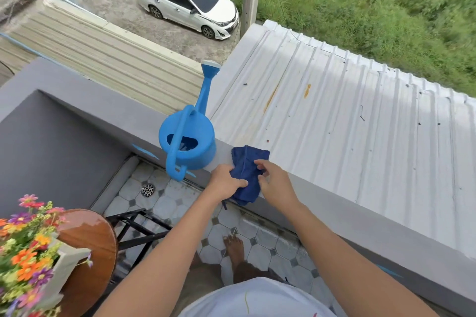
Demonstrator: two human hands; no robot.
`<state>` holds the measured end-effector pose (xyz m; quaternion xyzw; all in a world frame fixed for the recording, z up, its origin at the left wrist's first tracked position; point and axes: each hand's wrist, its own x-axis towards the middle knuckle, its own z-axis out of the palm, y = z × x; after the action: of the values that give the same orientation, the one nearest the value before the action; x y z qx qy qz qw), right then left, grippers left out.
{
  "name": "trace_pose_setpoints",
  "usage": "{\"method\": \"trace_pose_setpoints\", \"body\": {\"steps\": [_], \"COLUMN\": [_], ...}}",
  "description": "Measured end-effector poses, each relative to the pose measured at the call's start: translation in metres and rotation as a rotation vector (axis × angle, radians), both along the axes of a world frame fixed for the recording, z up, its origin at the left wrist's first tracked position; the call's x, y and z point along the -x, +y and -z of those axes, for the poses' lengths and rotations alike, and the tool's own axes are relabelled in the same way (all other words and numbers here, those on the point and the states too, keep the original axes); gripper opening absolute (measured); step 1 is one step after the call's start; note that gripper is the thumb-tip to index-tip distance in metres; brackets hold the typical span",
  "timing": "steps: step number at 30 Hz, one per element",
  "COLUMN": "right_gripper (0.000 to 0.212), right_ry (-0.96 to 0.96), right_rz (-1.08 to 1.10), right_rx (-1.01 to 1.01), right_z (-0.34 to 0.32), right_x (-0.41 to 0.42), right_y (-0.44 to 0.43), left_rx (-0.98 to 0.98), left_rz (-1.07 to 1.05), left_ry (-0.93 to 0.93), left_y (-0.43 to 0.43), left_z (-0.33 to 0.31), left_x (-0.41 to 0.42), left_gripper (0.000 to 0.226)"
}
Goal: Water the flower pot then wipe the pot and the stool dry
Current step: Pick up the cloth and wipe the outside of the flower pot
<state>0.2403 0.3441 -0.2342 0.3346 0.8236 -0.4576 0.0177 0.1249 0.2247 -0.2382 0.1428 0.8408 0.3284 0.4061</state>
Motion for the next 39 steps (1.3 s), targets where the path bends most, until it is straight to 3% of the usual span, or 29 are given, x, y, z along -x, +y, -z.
{"method": "trace_pose_setpoints", "body": {"steps": [6, 9, 12, 15, 18, 20, 23, 27, 34, 39], "right_gripper": [0.056, 0.058, 0.058, 0.056, 0.036, 0.022, 0.015, 0.023, 0.019, 0.013], "right_ry": [-0.039, -0.037, -0.06, -0.076, -0.057, -0.064, -0.137, -0.195, -0.178, -0.145], "right_rz": [-0.339, -0.491, -0.601, -0.727, -0.847, -0.892, -0.831, -0.645, -0.55, -0.518], "right_rx": [-0.027, 0.138, 0.354, 0.384, 0.276, 0.167, 0.122, 0.185, 0.271, 0.306], "right_z": [-0.004, -0.019, -0.026, -0.027, -0.021, -0.013, -0.001, 0.013, 0.022, 0.022], "right_x": [0.008, 0.019, 0.032, 0.047, 0.07, 0.086, 0.097, 0.108, 0.129, 0.142], "right_y": [-0.014, -0.033, -0.056, -0.085, -0.133, -0.165, -0.194, -0.227, -0.273, -0.293], "left_rx": [-0.17, -0.231, -0.252, -0.219, -0.175, -0.183, -0.154, -0.127, -0.417, -0.485], "left_rz": [-0.014, -0.08, -0.171, -0.228, -0.361, -0.591, -1.029, -1.494, -1.891, -2.014], "left_ry": [-0.093, -0.136, -0.097, -0.027, 0.063, 0.078, 0.045, -0.207, -0.274, -0.303], "left_y": [-0.052, -0.095, -0.134, -0.163, -0.207, -0.237, -0.265, -0.298, -0.319, -0.313], "left_z": [-0.015, -0.027, -0.033, -0.041, -0.046, -0.043, -0.032, -0.011, 0.009, 0.011], "left_x": [-0.015, -0.021, -0.026, -0.028, -0.03, -0.034, -0.029, -0.017, 0.019, 0.041], "left_gripper": [0.041, 0.031, 0.037, 0.038, 0.036, 0.038, 0.024, 0.018, 0.018, 0.029]}}
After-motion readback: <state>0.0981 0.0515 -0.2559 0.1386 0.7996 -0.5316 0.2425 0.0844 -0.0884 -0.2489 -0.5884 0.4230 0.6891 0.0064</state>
